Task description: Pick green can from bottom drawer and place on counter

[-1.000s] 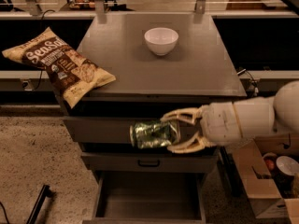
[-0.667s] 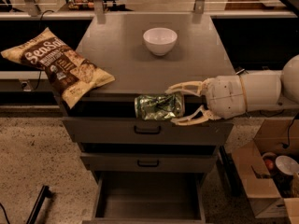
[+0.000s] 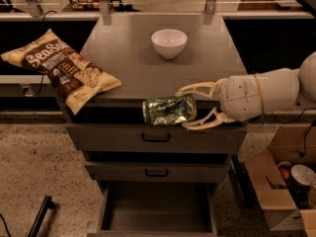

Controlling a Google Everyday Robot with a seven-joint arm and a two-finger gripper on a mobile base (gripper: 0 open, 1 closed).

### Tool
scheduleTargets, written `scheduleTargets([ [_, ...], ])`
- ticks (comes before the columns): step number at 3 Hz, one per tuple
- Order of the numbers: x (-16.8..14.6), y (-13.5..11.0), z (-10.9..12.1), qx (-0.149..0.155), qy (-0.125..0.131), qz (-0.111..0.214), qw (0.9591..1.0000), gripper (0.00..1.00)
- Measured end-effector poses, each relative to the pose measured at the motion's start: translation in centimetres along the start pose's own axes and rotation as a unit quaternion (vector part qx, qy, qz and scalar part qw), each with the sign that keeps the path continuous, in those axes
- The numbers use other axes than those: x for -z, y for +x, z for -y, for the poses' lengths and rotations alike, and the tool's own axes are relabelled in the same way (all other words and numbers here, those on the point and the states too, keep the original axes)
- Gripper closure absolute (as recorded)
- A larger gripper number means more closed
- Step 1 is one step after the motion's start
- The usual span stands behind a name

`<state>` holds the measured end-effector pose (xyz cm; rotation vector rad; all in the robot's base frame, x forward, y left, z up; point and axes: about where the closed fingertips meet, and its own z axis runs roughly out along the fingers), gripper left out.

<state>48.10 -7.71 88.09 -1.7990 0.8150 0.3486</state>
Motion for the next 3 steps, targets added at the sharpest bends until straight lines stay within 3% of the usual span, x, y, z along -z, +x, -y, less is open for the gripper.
scheduleTargets([
  [1,0.8,0.8,2.7,-0.003,-0.021,0.001,0.9998,1.0],
  [2,0.4,3.2,6.6,-0.036,-0.013,0.023,0.999,1.0],
  [3,-2.1,5.9,8.3,-0.079,-0.002,0.034,0.9963,1.0],
])
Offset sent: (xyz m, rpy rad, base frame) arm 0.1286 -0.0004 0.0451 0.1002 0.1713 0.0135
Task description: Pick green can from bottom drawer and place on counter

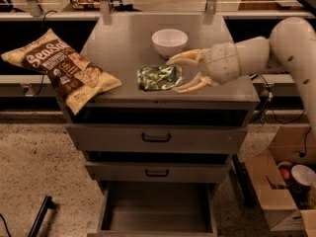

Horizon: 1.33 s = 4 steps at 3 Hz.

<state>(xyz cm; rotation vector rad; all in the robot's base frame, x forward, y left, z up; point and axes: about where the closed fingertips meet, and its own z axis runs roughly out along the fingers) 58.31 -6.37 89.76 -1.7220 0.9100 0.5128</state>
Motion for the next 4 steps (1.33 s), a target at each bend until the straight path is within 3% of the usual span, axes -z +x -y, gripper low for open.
scheduleTargets([
  [1,-2.5,2.6,-0.1,-0.042,0.013,0.002,0.999,1.0],
  [3,-3.0,2.4,0.5,-0.054,0.02,-0.01,0.9983,1.0],
  [4,-3.1,1.2,1.8,-0.098,0.047,-0.013,0.994,1.0],
])
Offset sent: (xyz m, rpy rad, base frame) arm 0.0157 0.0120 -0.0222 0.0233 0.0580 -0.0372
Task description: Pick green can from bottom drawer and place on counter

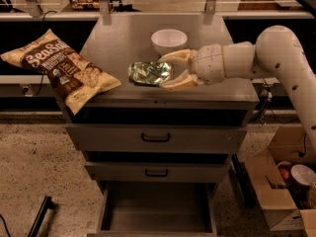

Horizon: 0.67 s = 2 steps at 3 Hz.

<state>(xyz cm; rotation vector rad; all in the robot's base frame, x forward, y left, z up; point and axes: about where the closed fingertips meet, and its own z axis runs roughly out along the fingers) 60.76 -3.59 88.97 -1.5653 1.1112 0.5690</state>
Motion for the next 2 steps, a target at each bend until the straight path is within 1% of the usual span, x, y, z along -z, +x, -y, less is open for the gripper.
scheduleTargets([
  [1,0.6,0.4,1.1,-0.084,0.058,0.013,0.9947,1.0],
  [2,1.8,2.1,1.6,-0.141,0.096,0.022,0.9851,1.0],
])
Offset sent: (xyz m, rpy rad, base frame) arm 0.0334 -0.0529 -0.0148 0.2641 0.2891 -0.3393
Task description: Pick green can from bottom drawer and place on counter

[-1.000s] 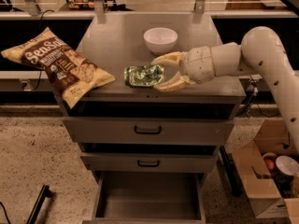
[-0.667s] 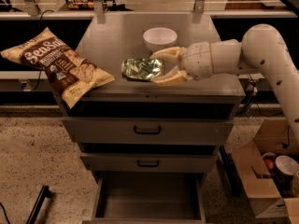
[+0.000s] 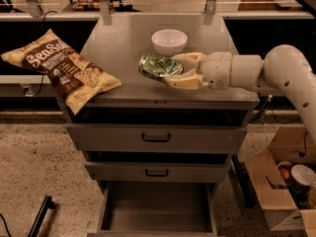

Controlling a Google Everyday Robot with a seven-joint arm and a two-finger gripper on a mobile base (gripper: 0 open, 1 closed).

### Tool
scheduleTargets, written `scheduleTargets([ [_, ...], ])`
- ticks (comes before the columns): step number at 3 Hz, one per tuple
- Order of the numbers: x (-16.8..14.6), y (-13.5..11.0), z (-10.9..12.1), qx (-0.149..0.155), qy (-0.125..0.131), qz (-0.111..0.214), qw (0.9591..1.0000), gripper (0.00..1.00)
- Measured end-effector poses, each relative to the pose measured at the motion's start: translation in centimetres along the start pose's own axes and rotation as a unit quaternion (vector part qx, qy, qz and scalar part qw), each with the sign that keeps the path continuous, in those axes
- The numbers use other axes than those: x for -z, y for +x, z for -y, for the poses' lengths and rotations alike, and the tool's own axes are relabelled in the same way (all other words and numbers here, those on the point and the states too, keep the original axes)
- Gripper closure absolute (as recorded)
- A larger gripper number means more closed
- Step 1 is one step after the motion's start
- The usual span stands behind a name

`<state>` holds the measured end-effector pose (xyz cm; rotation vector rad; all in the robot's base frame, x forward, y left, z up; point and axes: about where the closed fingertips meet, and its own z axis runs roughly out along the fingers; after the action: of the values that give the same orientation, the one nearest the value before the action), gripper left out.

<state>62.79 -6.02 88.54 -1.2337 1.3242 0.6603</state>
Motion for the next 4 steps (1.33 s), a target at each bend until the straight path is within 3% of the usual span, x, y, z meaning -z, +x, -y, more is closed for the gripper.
scheduleTargets([
  [1,0.8,1.9,0.9,-0.035,0.01,-0.032,0.9988,1.0],
  [2,1.3,3.3,2.0,-0.063,0.006,-0.059,0.9962,0.84],
  [4,0.9,3.3,1.8,-0.063,0.003,-0.058,0.9963,0.38],
])
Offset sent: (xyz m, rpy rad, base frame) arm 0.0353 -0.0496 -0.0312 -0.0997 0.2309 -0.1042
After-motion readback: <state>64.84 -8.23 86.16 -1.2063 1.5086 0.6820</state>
